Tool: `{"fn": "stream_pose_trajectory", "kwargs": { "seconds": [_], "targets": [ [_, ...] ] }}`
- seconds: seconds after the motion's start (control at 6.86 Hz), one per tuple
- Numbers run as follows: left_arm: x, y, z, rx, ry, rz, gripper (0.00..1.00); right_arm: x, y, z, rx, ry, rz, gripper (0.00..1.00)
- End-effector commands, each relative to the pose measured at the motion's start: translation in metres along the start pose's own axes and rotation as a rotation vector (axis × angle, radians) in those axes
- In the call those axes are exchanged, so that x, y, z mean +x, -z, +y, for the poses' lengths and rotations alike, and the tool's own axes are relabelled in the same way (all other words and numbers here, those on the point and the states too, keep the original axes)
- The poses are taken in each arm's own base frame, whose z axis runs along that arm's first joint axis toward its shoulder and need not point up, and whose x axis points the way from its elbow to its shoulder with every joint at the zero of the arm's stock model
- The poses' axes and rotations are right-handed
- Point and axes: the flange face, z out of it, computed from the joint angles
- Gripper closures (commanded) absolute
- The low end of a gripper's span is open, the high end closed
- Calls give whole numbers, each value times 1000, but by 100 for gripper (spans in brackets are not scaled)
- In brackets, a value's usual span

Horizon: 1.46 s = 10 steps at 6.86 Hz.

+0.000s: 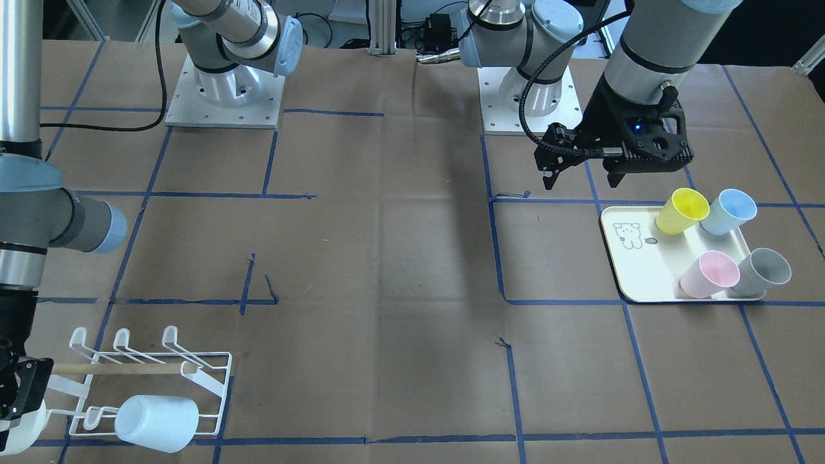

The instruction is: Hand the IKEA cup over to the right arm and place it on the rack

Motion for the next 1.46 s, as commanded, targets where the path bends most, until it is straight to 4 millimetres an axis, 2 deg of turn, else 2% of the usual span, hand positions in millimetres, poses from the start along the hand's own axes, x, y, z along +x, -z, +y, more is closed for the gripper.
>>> {"fn": "stream_pose_trajectory", "kwargs": {
  "seconds": [0.0,0.15,0.29,0.44,0.58,0.87,1.02,1.31],
  "targets": [
    [14,1,2,1,11,2,0,0,-2,15,-28,7,-1,91],
    [17,1,3,3,7,1,0,-1,-1,22,-43,19,-1,90],
    [17,1,3,3,6,-1,0,-1,-1,25,-50,21,-2,81],
    [17,1,5,3,5,1,0,-1,0,21,-44,19,6,19],
    [17,1,6,4,-1,7,0,-2,0,22,-51,7,4,0],
    [12,0,4,3,0,8,0,-6,2,14,-45,6,-2,0],
    [13,0,5,3,-1,8,0,-8,9,2,-46,6,4,0],
    [13,0,5,3,-1,10,0,-18,27,-33,-207,-24,-23,0]
  ]
}}
